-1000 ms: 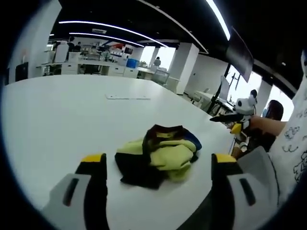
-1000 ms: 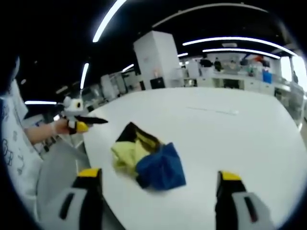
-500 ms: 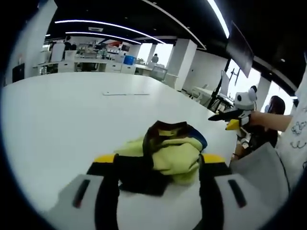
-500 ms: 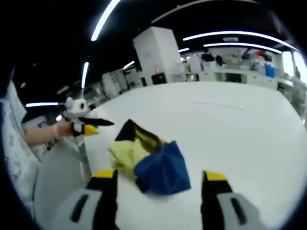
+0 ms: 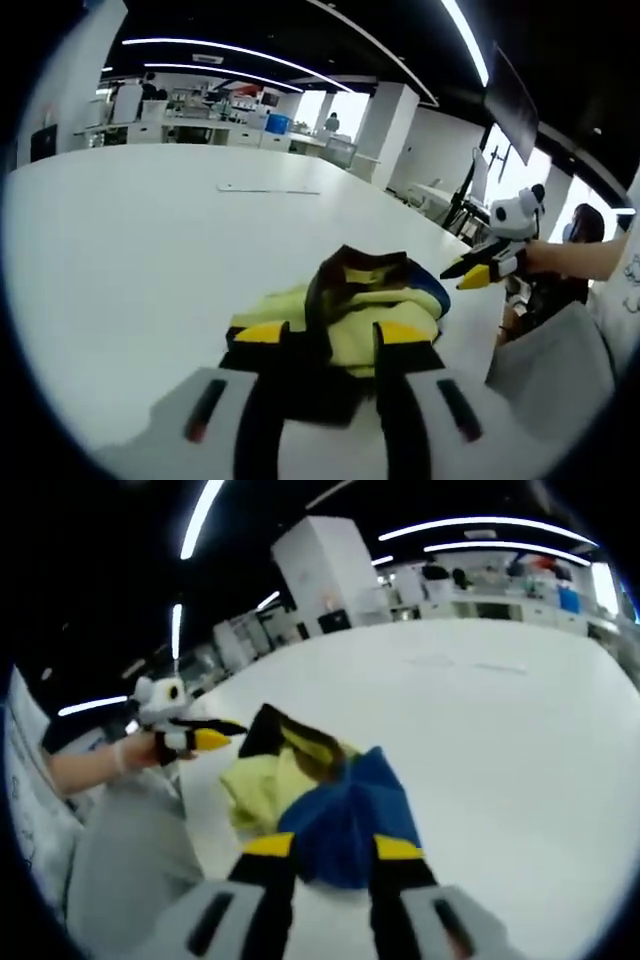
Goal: Fold the garment on the visible template until the final outline fits inside the template.
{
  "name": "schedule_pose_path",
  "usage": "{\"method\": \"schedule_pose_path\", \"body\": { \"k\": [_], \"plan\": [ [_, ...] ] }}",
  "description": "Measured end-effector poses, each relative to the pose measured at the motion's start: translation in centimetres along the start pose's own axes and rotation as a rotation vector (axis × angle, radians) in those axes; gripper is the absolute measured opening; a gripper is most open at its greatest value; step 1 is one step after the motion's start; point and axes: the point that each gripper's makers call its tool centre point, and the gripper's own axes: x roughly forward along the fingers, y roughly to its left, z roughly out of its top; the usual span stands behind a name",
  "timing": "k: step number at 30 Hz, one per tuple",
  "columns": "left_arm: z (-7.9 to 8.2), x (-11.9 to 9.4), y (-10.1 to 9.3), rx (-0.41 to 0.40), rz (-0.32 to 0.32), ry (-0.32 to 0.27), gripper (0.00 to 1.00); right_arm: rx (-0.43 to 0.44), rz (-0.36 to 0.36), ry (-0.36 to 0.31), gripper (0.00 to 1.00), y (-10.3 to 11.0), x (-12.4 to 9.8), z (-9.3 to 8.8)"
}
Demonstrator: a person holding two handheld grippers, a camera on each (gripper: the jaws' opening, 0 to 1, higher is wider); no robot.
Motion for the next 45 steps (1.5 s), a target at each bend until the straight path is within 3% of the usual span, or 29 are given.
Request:
{"method": "schedule_pose_path", "body": {
  "k": [5, 18, 21, 30, 38, 42, 45],
  "plan": [
    [-0.7, 0.5, 0.1, -0.016, 0.006, 0.019, 0.23, 0.024, 0.0, 0.01, 0.13, -0.1, 0.4, -0.6],
    [-1.2, 0.9, 0.1, -0.032, 0.021, 0.03, 0.1, 0.063, 0.02, 0.029, 0.0, 0.9, 1.7, -2.1],
    [-1.3, 0.9, 0.4, -0.031, 0.032, 0.031, 0.0, 0.067, 0.011, 0.015, 0.0, 1.2, 1.5, -1.9],
    [-0.7, 0.6, 0.5, -0.017, 0.041, 0.026, 0.0, 0.072, -0.008, -0.061, 0.0, 0.6, -0.1, 0.3],
    [3.3, -1.7, 0.4, -0.016, 0.035, -0.022, 0.0, 0.035, -0.024, -0.162, 0.0, 0.5, -3.3, 4.8],
    [5.7, -3.3, 1.2, 0.002, 0.058, -0.064, 0.0, -0.008, -0.035, -0.2, 0.0, 0.9, -4.7, 6.8],
    [7.6, -4.5, 1.7, -0.028, 0.067, -0.122, 0.0, -0.043, -0.038, -0.232, 0.0, 1.3, -5.7, 8.6]
  ]
}}
